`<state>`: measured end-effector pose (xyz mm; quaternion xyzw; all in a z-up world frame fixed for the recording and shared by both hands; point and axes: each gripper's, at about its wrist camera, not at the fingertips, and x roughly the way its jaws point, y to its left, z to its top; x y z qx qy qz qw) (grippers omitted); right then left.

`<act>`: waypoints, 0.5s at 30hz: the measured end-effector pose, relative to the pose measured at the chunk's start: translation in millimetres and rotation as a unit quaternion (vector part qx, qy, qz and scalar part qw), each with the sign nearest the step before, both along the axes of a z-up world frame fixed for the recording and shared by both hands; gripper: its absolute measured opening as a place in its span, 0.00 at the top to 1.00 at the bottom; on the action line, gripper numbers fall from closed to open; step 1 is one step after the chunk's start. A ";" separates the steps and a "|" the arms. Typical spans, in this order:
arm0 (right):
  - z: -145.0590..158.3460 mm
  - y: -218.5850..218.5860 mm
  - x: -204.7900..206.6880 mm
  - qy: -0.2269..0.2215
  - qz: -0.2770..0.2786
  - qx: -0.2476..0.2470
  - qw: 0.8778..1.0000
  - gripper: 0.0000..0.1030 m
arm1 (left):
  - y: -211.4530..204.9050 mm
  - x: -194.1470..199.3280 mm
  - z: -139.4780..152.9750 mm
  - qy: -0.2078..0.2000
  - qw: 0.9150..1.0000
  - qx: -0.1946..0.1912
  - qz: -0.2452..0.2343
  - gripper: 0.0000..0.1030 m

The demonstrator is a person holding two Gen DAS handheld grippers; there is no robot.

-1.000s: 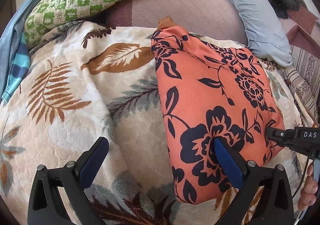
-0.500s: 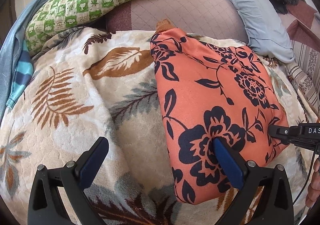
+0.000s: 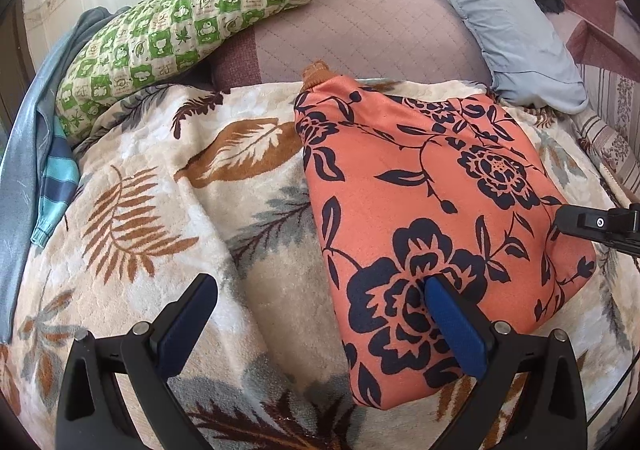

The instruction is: Fold small clothes

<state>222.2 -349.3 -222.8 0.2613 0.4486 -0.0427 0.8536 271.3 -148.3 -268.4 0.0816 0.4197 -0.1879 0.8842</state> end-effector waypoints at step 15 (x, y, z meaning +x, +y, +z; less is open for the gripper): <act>-15.2 -19.8 0.1 0.007 -0.004 0.040 0.999 0.94 | 11.5 6.8 11.7 0.003 0.998 -0.054 -0.007 0.00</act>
